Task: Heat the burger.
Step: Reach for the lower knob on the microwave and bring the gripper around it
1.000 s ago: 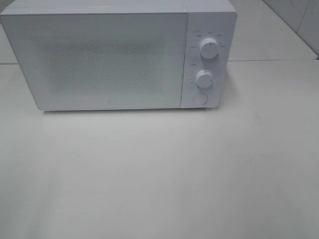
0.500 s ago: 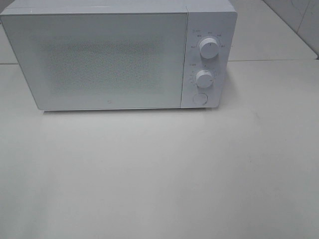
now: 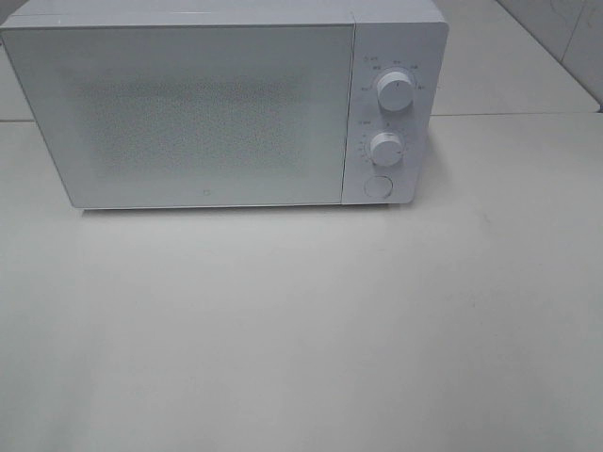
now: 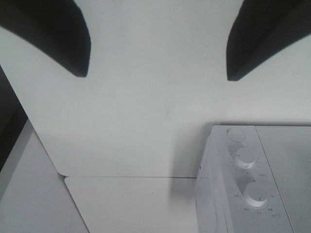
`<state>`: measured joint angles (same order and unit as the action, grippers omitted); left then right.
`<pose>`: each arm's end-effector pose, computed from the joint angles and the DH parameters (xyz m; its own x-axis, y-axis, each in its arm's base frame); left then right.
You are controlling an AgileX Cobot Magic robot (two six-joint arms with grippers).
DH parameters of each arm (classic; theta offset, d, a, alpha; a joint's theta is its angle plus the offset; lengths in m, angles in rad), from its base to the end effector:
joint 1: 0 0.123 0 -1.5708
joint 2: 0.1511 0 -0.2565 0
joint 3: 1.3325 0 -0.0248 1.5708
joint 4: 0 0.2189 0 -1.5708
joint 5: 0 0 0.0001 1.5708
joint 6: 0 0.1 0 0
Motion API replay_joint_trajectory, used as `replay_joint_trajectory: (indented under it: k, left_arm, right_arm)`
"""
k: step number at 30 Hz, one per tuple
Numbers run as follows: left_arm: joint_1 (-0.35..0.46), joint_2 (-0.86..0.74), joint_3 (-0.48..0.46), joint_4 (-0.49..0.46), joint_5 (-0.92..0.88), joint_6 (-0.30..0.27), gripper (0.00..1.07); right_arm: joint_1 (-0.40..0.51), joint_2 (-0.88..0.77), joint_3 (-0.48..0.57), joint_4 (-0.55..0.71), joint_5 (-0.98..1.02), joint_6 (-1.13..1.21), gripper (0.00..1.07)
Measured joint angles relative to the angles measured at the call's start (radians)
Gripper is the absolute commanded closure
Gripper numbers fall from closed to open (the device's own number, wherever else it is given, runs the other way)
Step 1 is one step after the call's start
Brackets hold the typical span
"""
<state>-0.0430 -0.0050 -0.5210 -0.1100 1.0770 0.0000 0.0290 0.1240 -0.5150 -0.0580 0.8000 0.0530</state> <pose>-0.0004 -0.0097 0.2622 -0.4508 -0.0327 -0.8920 0.1058 0.9903 -0.0898 0.0310 -0.0033 0.2838 -0.3152 0.0034 -0.9490 0.0144 0.9999 -0.0012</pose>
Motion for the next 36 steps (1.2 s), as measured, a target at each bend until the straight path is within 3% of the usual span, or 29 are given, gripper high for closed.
replay_joint_trajectory:
  k: [17, 36]
  left_arm:
    - [0.0, 0.0, 0.0, 0.0, 0.0, 0.0, 0.06]
    - [0.0, 0.0, 0.0, 0.0, 0.0, 0.0, 0.06]
  right_arm:
    - [0.0, 0.073, 0.113, 0.0, -0.273, 0.0, 0.34]
    - [0.0, 0.491, 0.224, 0.0, -0.911, 0.0, 0.34]
